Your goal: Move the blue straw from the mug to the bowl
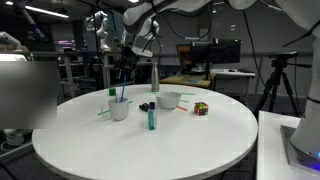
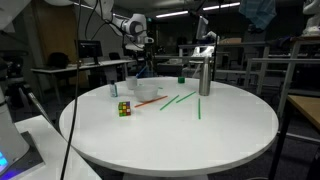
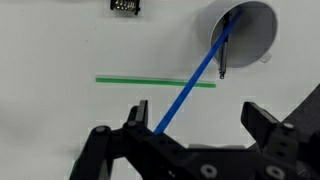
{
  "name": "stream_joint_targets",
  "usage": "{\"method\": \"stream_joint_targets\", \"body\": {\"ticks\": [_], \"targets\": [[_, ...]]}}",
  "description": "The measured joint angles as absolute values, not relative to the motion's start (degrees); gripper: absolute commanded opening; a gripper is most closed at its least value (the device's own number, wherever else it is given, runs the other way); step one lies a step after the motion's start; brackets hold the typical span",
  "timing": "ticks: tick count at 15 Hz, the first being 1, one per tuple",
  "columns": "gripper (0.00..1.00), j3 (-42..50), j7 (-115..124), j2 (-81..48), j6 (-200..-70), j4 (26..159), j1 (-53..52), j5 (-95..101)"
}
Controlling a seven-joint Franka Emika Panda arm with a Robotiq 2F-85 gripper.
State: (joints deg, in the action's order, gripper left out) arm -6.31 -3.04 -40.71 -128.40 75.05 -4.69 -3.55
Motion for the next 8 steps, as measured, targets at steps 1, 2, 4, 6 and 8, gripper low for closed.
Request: {"method": "stream_joint_targets", "body": {"ticks": [1,2,4,6,8], "targets": [[1.00,-6.31,-3.04,-40.88,-128.61,75.05,-4.72,-3.32],[1.00,-6.31,-3.04,-41.08,-128.73,75.05,-4.76,-3.10],[1.00,-6.30,-3.04,-41.47,-128.82,75.04,-4.84,-2.74],[1.00,-6.21,-3.04,-41.71,-128.84,75.04,-4.90,-2.52],[1.00,-6.08,-3.04,-41.90,-128.84,75.04,-4.90,-2.49]]}}
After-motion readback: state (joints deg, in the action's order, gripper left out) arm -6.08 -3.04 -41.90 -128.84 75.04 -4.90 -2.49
